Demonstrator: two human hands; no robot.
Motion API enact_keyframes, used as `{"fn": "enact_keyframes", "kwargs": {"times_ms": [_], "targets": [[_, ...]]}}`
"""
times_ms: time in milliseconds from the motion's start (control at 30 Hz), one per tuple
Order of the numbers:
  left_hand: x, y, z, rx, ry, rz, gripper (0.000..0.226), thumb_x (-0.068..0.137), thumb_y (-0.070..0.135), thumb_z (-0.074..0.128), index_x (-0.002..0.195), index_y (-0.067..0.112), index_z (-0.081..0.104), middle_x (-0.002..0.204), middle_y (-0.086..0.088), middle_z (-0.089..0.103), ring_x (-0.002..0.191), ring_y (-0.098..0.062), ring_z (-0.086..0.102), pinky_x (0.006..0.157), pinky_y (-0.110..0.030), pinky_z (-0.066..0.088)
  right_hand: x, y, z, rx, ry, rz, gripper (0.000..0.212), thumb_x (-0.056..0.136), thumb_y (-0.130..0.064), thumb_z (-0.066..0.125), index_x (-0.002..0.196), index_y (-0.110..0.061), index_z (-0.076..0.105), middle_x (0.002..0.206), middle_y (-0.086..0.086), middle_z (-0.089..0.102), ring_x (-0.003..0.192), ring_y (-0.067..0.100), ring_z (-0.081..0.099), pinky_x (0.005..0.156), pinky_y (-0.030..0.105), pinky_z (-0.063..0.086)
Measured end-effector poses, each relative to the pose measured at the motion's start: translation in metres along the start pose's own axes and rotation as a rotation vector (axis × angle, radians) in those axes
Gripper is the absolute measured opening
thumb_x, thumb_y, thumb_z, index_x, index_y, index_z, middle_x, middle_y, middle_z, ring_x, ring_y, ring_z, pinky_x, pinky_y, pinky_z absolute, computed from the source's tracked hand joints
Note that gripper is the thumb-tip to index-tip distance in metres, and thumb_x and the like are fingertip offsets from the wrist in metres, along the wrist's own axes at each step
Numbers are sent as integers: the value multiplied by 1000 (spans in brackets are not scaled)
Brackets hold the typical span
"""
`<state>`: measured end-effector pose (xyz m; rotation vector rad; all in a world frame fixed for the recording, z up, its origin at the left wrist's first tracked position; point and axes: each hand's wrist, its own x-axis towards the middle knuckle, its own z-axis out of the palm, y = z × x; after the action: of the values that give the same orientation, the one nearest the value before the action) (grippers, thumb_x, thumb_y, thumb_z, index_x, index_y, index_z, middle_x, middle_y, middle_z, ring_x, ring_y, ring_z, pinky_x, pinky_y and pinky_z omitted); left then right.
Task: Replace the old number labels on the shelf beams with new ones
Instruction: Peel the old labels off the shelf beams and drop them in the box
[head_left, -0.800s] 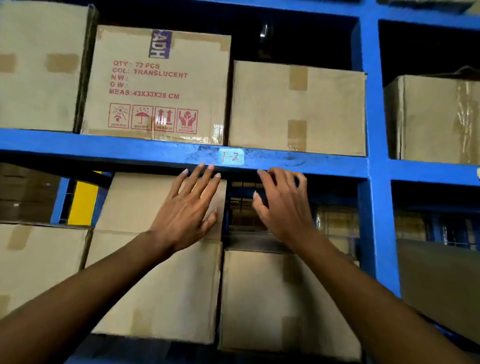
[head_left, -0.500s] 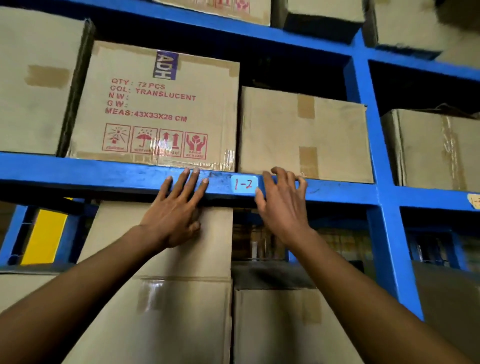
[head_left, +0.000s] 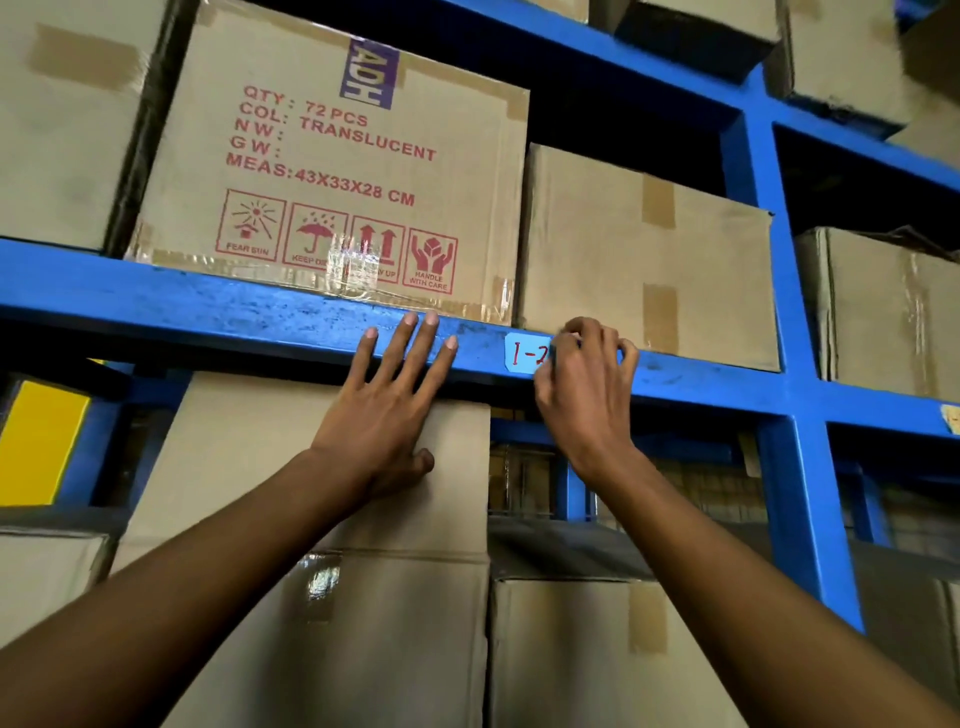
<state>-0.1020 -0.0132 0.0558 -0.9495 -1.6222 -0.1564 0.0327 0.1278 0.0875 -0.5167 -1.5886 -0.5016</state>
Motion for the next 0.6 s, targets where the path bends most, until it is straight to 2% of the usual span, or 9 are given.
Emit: {"fn": "enact_keyframes", "kwargs": {"times_ms": [367,533,600], "targets": [[-1,-2,-3,-14,-36,8,111,79,55,53,139,15,-32,151,-13,-34,138,-30,-31,116,-52,-10,13,1,-13,-50,-44,-42,27,89,-24,49,106,-5,59,123,12,52,114,26,44,100,39,26],[0,2,-9,-17,-68,-5,111,79,54,54,137,14,-33,151,-15,-32,138,-31,-30,116,-54,-9,8,6,-21,46,-76,-110,29,88,-23,48,104,-3,60,128,12,52,118,25,44,100,36,24],[0,4,-11,-22,-80,-10,111,79,54,54,139,14,-31,151,-16,-32,138,-32,-30,116,-54,-8,2,10,-25,146,-65,-123,22,86,-23,50,95,-5,61,126,11,54,117,21,44,99,33,23]]}}
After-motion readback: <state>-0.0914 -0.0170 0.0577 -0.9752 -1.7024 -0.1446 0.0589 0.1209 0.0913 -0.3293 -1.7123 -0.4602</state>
